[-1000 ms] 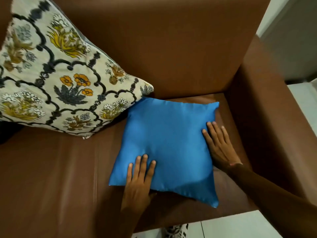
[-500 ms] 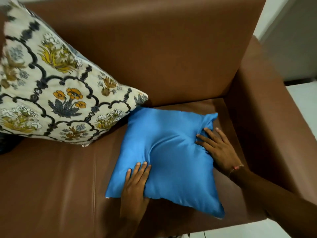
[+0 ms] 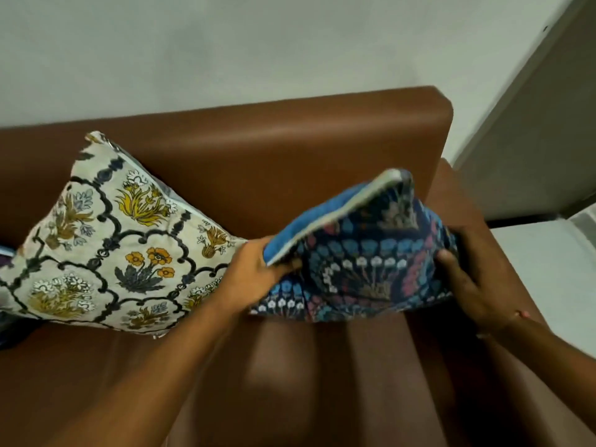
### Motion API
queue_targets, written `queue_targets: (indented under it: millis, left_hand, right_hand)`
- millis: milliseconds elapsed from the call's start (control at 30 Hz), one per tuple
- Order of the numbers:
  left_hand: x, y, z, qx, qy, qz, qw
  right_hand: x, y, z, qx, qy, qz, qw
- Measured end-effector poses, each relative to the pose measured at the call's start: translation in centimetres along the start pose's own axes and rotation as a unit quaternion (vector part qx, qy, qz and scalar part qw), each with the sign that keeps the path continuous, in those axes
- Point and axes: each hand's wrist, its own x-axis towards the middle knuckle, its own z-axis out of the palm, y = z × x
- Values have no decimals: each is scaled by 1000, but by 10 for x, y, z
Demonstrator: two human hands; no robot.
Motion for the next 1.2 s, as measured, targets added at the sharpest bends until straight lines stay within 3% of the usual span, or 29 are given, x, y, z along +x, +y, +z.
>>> queue_targets:
  millis: [233, 333, 567, 800, 1000, 1200]
  left_hand:
    - [96, 0, -11, -41, -91, -79, 992]
    - [114, -9, 2, -41, -54, -93, 993]
    - [101, -17, 21, 138, 107, 13, 985]
    - [77, -11, 6, 232, 95, 113, 962]
    - [55, 13, -78, 348, 180, 222, 893]
    - [12, -2, -234, 418, 278, 167, 849]
  right_hand:
    - [90, 24, 40, 26, 68, 66, 995]
    - [111, 50, 68, 3, 64, 108, 992]
    - [115, 68, 83, -20, 71, 191, 979]
    - [98, 42, 66, 9, 133, 243, 961]
    - [121, -38, 54, 45, 245, 162, 955]
    - [164, -168, 80, 90, 252, 49, 962]
